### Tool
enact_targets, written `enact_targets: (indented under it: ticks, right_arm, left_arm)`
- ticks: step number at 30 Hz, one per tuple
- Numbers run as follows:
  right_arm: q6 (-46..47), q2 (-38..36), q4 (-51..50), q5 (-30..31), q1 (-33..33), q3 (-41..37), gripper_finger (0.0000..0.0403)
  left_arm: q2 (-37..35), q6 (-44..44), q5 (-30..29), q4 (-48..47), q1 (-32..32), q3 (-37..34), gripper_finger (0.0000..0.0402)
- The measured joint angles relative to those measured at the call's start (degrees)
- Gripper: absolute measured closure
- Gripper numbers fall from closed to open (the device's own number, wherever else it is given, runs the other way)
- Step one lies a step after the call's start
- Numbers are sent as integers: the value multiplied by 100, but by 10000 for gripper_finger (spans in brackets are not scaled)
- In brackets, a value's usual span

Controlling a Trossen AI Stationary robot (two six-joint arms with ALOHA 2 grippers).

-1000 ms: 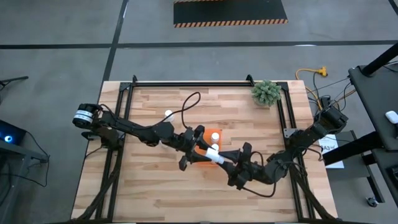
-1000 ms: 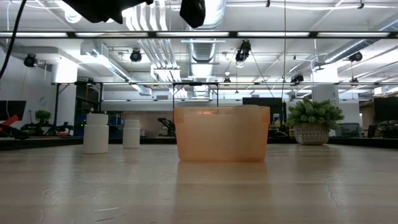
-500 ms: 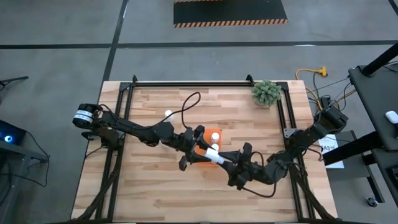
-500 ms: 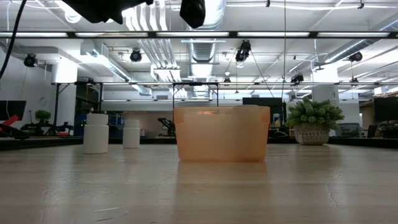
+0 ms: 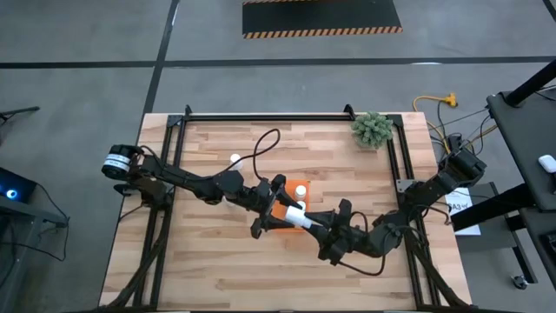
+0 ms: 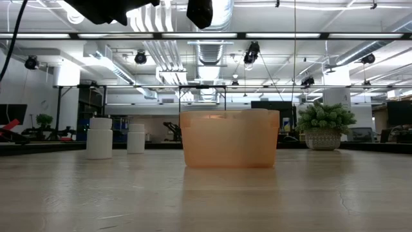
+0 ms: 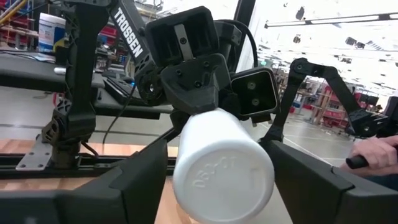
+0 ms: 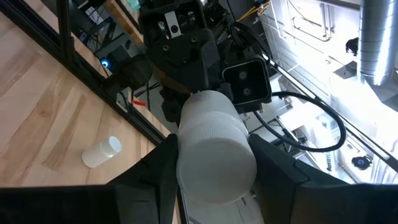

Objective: Pick and place pill bottles into a basket
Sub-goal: Put the white pill bottle into the orange bin

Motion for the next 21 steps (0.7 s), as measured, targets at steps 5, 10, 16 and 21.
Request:
enact_targets:
  ticks: [5,10,16,21]
  right_arm:
    - [0,0,0,58,3,15,255]
    - [-19,0,0,313,7,81,256]
    - [-42,0,0,407,20,81,256]
    - [-79,-1,7,583,20,81,256]
  left_arm:
    - [-33,95,13,2,11,-4,128]
    - [-57,178,20,3,59,-4,127]
    - [-113,152,20,-6,124,-65,127]
    - [-368,313,-33,-29,168,-181,126]
